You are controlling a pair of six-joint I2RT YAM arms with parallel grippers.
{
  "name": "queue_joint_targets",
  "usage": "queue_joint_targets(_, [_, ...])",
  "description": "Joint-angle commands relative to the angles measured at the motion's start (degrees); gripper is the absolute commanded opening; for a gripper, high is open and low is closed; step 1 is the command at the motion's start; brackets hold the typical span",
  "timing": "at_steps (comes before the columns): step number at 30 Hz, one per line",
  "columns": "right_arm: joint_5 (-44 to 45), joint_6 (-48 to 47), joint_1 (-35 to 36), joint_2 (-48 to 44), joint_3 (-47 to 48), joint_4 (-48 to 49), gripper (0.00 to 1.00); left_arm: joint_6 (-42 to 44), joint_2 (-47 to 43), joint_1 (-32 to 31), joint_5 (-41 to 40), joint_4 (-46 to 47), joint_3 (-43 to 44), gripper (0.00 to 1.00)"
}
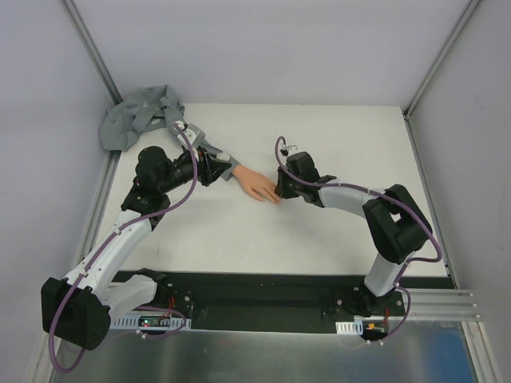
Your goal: Paint the nails
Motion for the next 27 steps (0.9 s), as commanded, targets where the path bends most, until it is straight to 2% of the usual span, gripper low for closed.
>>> queue_joint_targets(1, [0.1,-0.1,0.3,-1.5,-0.9,0.3,0.00,-0.1,-0.7,0.0,1.8,2.5,0.3,0.00])
queue_joint_targets(15, [1.9,-0.1,0.2,-2.9,-2.8,0.4,0.00,-0.2,-0.7,0.0,1.9,2.5,0.3,0.00])
queue_joint_targets(27, [1.0,-0.3,0.2,-0.7,0.3,0.8,0.00,-0.3,-0.8,0.0,2.1,2.5,0.3,0.00])
